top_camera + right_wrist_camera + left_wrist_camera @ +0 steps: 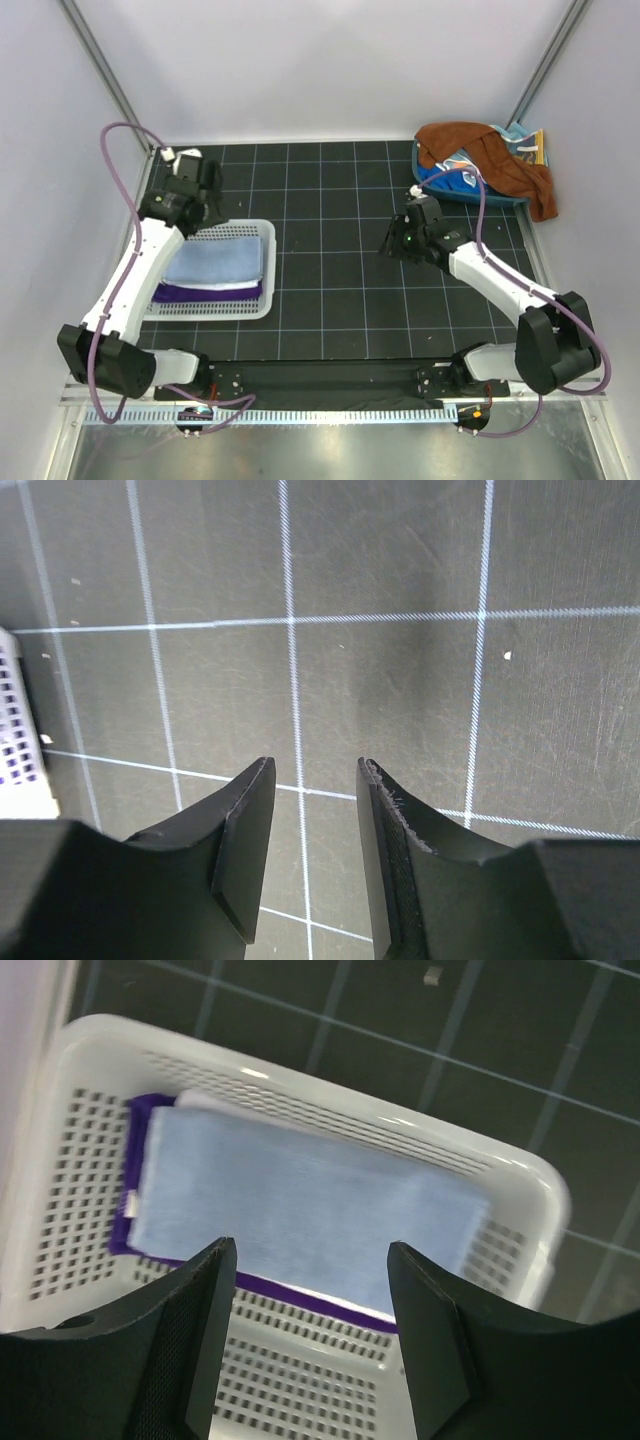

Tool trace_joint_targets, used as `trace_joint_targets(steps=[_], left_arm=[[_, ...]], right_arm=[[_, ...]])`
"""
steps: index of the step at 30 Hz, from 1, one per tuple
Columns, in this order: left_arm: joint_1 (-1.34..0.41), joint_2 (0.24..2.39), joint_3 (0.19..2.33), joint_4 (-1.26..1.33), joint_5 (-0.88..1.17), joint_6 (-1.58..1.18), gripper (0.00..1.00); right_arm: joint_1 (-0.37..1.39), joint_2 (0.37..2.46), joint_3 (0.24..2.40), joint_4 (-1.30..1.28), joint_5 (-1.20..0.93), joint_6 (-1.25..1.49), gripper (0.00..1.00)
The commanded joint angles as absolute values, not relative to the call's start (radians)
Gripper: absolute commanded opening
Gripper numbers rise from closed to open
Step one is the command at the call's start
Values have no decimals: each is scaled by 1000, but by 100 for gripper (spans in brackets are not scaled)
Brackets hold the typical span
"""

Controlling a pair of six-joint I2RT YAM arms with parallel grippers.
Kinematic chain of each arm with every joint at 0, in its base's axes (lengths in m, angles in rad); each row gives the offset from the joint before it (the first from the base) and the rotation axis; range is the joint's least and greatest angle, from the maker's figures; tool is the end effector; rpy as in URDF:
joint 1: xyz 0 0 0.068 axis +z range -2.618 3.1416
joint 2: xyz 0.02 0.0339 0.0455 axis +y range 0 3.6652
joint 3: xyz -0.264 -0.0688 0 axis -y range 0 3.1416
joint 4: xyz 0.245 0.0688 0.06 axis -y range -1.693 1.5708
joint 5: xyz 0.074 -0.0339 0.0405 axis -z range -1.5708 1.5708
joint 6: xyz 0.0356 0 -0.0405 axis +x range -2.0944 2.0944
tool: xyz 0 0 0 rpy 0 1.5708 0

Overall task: Fold and stack the towels
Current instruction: Neatly place the folded towel into the bin

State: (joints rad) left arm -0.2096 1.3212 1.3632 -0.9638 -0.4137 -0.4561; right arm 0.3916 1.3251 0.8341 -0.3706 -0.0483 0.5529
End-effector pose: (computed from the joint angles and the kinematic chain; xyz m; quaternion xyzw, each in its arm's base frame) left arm 0.2587 -0.0404 0.3546 -0.1790 0.9125 0.0820 0.3585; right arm 0.2503 0.1052 0.2238 0.0672 0.9351 0.1781 0.2988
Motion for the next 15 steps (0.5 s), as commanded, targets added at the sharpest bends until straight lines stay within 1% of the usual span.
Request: trace_joint_targets(steps=[1, 2, 3, 5, 7, 9, 10, 13, 14, 15], left_arm=[[-360, 1276, 1379, -908, -414, -537, 66], [-398, 1275, 1381, -901, -422, -549, 65], [-487, 1276, 1382, -896, -436, -563, 66], [-579, 1282, 1381, -873, -474, -595, 65], [-713, 1301, 1371, -847, -509, -617, 65], [-785, 1318, 1364, -809, -523, -637, 65], [-851, 1330, 1345, -789, -520, -641, 66], [-920, 1335, 1283, -692, -491, -650, 66], [-929, 1330, 1267, -666, -454, -658, 66], [-933, 1328, 1250, -623, -431, -658, 66]], right_arm=[[397, 1264, 896, -374, -48, 532, 46], [397, 1256, 900, -377, -37, 532, 47], [397, 1240, 905, -383, -26, 529, 48], [397, 1218, 905, -387, -11, 526, 49], [397, 1178, 904, -387, -5, 523, 50], [397, 1140, 897, -387, 33, 522, 53], [397, 1126, 894, -388, 38, 520, 56], [396, 1077, 887, -399, 72, 503, 60], [397, 1063, 879, -403, 78, 496, 64], [397, 1051, 874, -406, 103, 495, 66]])
